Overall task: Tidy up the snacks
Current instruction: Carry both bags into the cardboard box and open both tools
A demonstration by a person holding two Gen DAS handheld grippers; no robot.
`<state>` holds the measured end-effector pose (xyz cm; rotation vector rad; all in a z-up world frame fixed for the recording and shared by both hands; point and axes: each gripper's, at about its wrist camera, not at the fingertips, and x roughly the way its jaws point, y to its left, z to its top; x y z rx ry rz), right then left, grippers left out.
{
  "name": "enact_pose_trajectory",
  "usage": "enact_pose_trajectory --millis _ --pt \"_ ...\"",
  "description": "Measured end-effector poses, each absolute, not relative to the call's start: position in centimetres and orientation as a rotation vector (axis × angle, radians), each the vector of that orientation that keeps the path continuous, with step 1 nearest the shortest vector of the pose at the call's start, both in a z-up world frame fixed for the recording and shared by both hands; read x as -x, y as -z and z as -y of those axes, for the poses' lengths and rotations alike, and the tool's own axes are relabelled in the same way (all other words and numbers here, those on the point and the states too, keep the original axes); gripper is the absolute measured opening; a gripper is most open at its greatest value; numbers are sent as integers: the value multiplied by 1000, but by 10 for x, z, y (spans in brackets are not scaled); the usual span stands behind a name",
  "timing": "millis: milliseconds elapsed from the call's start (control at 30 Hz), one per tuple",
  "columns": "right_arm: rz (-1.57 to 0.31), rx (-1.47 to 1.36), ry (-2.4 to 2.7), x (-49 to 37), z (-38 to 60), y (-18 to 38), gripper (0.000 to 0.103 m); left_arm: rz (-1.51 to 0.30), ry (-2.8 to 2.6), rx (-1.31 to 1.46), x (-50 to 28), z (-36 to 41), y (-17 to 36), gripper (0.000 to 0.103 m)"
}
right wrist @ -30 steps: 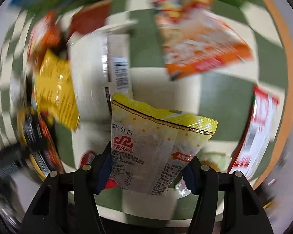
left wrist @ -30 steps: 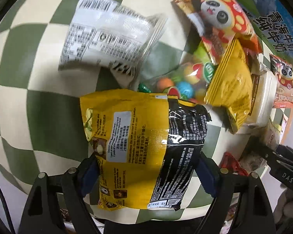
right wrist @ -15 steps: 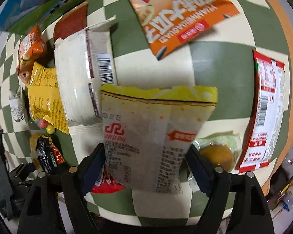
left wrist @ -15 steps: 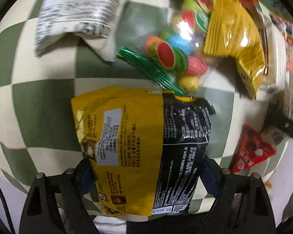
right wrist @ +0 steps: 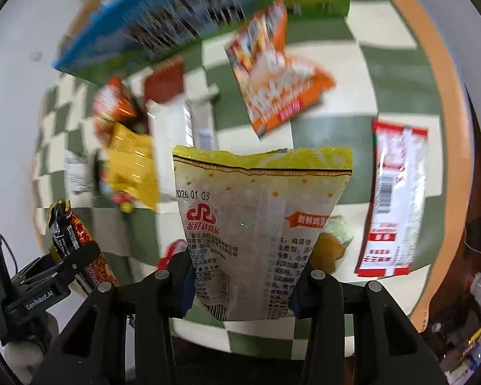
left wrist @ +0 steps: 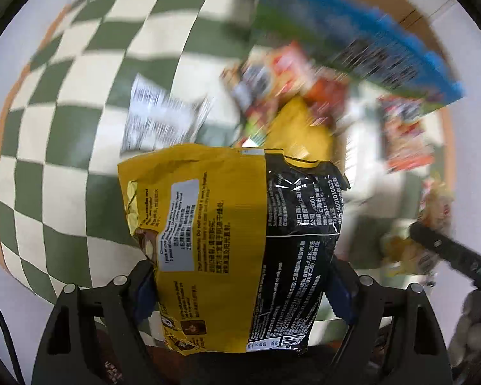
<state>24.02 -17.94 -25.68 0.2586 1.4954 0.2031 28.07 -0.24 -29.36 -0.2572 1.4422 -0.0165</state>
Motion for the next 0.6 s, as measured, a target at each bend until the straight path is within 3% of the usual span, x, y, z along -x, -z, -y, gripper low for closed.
enact_pose_trajectory --millis 167,367,600 --pt "-1394 -283 -292 -268 210 186 46 -1334 116 274 -328 42 240 84" --pt "-1242 -259 -335 -353 221 117 46 -1208 202 249 -375 -11 122 84" --pt "-1232 -151 -298 -469 206 131 46 -1286 211 241 -504 -20 150 84"
